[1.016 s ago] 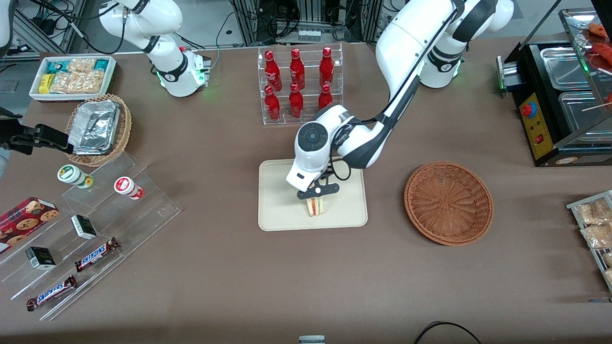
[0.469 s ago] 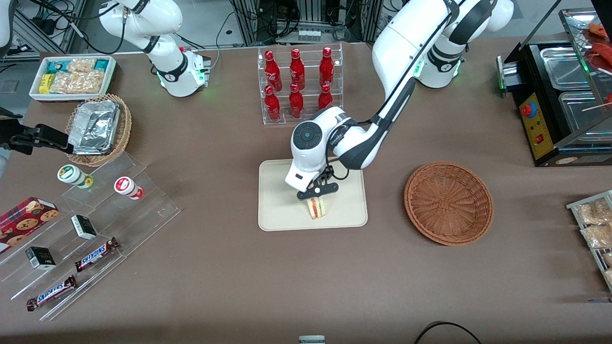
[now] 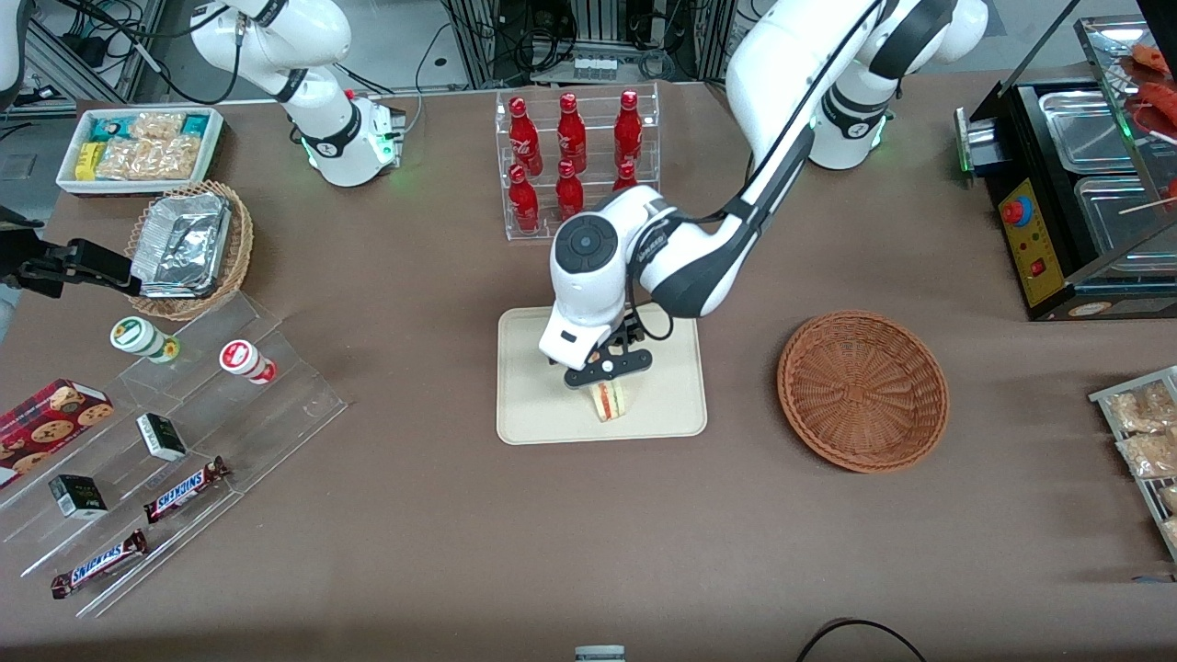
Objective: Place sandwich from basket to tray
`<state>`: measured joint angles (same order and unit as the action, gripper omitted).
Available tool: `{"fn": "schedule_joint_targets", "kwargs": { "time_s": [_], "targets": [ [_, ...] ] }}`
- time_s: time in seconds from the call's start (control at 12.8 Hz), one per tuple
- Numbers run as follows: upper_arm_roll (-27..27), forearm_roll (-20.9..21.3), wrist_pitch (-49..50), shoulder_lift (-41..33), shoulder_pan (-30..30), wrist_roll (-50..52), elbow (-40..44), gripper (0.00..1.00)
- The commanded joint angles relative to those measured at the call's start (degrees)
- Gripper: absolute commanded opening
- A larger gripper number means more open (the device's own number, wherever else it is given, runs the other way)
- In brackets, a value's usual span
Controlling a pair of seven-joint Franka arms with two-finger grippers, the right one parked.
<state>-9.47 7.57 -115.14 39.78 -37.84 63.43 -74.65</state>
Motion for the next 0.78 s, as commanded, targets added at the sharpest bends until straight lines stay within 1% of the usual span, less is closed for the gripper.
{"fn": "schedule_joint_targets", "kwargs": {
  "time_s": [0.0,0.16,0.23,0.31,0.39,0.55,0.7],
  "targets": [
    [0.77,0.51,2.29,-2.33,-0.31,-3.38,0.03,1.0],
    [4.45,-0.97,4.91,-3.3,-0.31,-10.41,0.03,1.0],
    [6.73,-1.67,7.62,-4.78,-0.31,-12.26,0.03,1.0],
    [9.01,-2.9,8.43,-6.1,-0.22,-13.24,-0.32,1.0],
    [11.47,-5.61,9.22,-6.81,-0.31,-15.51,-0.85,1.0],
    [15.43,-6.78,12.04,-8.66,-0.22,-23.75,-3.39,1.0],
    [20.87,-10.19,12.13,-11.2,-0.31,-30.53,-6.2,1.0]
  ]
}}
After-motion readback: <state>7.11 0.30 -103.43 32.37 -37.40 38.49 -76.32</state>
